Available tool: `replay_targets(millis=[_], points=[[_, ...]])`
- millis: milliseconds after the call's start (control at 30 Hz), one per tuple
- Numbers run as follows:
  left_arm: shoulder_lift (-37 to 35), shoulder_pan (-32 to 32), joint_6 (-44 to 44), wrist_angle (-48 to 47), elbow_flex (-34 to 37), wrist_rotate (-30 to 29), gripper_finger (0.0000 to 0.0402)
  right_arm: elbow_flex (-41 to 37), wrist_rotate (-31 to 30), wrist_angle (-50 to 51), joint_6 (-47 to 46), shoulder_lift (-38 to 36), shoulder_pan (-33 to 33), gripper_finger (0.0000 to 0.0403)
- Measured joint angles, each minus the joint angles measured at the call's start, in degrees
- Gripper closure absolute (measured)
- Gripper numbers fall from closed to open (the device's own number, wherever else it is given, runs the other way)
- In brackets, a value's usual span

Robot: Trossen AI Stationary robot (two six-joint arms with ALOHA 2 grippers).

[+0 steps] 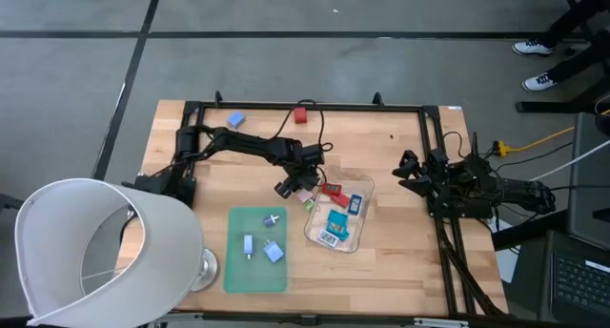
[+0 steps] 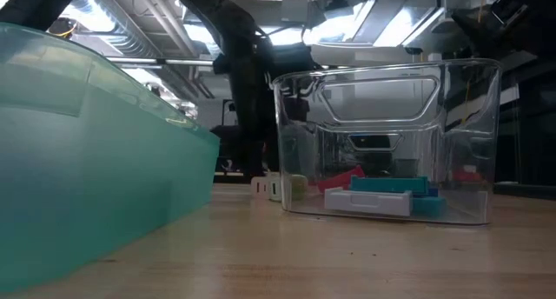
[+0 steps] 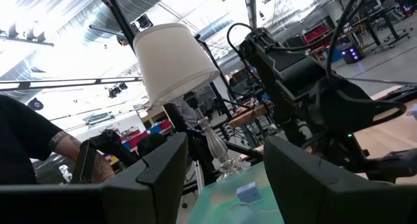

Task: Pick & Place Office items
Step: Put the top green charger adapter into the green bin

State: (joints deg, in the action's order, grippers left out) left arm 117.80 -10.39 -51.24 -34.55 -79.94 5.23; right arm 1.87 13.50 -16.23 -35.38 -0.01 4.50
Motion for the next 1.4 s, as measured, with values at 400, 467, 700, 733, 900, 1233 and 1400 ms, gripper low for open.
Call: replay_targets(millis=[400,467,700,733,900,1233,1400], points=[[0.09,-1.38,14.82,-0.76,-0.05,0.99,0.0255,0.0,0.0,0.02,0.55,0.0,0.01,0.0202],[-0.4,-2.29,19.38,-1.56,0.16,3.05,0.0255,0.0,-0.02,0.02,1.31,0.0,0.01,0.0202],[-5.55,-6.82,37.29,0.83,0.15,9.57,0.0255,0.0,-0.09,0.04,2.99,0.0,-0.01,0.0202],[-6.65,-7.52,39.66,1.38,0.15,10.12,0.0255,0.0,-0.09,0.04,3.06,0.0,0.01,0.0202],[-14.97,-9.81,44.47,0.18,0.04,10.93,0.0255,0.0,-0.04,0.07,4.55,0.0,-0.01,0.0202],[-27.56,-3.24,38.72,-26.38,0.64,13.1,0.0255,0.0,-0.08,1.83,6.26,0.0,0.0,0.0202],[-28.11,6.27,39.83,-31.61,4.55,13.45,0.0255,0.0,-0.08,2.35,6.4,0.0,0.01,0.0202]])
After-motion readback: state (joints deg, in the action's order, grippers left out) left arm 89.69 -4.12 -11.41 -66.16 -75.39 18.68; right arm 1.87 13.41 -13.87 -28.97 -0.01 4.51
